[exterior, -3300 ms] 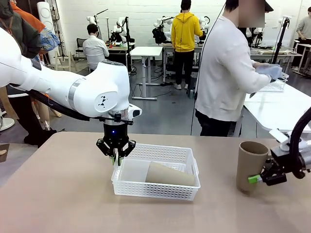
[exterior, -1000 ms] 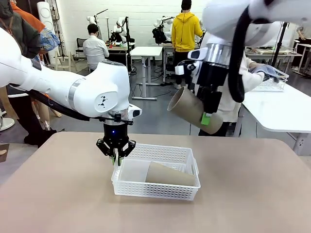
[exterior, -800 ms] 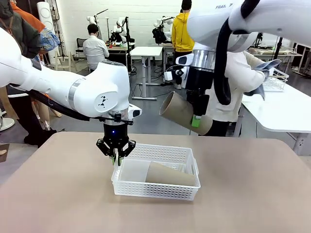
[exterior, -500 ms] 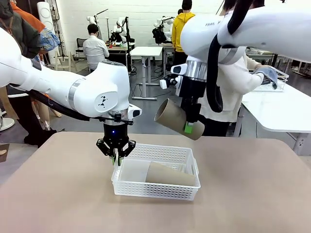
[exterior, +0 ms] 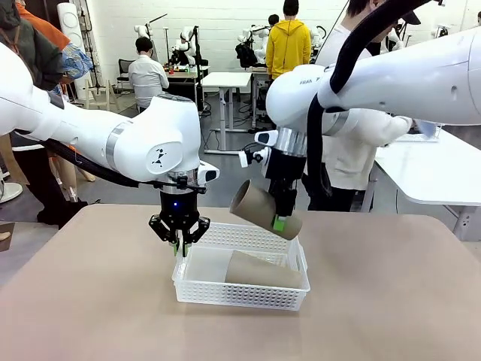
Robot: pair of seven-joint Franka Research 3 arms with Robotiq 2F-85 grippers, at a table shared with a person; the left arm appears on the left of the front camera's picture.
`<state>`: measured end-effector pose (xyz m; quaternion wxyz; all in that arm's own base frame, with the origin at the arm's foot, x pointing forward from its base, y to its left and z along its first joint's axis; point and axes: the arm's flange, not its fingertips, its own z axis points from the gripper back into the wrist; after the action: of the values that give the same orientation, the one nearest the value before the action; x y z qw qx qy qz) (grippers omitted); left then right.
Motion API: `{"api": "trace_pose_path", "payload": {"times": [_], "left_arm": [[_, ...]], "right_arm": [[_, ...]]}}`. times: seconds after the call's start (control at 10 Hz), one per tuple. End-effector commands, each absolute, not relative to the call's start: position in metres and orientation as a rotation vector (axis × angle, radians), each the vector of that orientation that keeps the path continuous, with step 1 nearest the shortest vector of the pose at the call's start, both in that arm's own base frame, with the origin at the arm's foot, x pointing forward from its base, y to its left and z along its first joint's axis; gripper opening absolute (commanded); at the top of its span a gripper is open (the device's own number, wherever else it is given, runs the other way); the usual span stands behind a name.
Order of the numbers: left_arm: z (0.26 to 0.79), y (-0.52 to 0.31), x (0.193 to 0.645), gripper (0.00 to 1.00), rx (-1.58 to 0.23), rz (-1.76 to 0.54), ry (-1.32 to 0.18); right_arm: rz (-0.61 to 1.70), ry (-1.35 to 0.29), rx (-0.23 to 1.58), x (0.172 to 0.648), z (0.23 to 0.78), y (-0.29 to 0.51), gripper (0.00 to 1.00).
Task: Clean and organize the cups into the basket.
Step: Pick up the Reusable plastic cup from the right side of the table and stack it inside the Organizing basket in the center of the table.
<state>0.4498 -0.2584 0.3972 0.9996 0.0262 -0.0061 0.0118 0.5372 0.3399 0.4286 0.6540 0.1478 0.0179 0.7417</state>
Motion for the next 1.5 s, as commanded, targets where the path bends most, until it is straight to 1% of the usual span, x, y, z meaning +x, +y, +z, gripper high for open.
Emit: {"api": "trace_pose_path", "payload": {"times": [0.0, 0.4, 0.6, 0.9, 1.0, 1.2, 1.3, 1.4], "left_arm": [[0.397, -0.261, 0.449, 0.00, 0.053, 0.036, -0.018], [0.397, -0.261, 0.449, 0.00, 0.053, 0.036, -0.018], [0.397, -0.261, 0.449, 0.00, 0.053, 0.036, -0.018], [0.397, -0.261, 0.449, 0.00, 0.053, 0.036, -0.018], [0.397, -0.261, 0.449, 0.00, 0.053, 0.036, -0.018], [0.397, -0.261, 0.449, 0.00, 0.053, 0.036, -0.018], [0.397, -0.261, 0.449, 0.00, 0.053, 0.036, -0.018], [0.397, -0.261, 0.449, 0.00, 0.053, 0.036, -0.018]], "right_arm": [[1.712, 0.063, 0.317, 0.529, 0.413, 0.341, 0.81], [1.715, 0.115, 0.332, 0.527, 0.371, 0.343, 0.81], [1.720, 0.100, 0.332, 0.535, 0.361, 0.345, 0.81], [1.722, 0.131, 0.389, 0.542, 0.348, 0.343, 0.81], [1.728, 0.125, 0.401, 0.541, 0.351, 0.343, 1.00], [1.739, 0.080, 0.404, 0.537, 0.367, 0.341, 1.00], [1.741, 0.037, 0.408, 0.534, 0.383, 0.337, 1.00], [1.746, -0.033, 0.403, 0.525, 0.411, 0.328, 1.00]]}}
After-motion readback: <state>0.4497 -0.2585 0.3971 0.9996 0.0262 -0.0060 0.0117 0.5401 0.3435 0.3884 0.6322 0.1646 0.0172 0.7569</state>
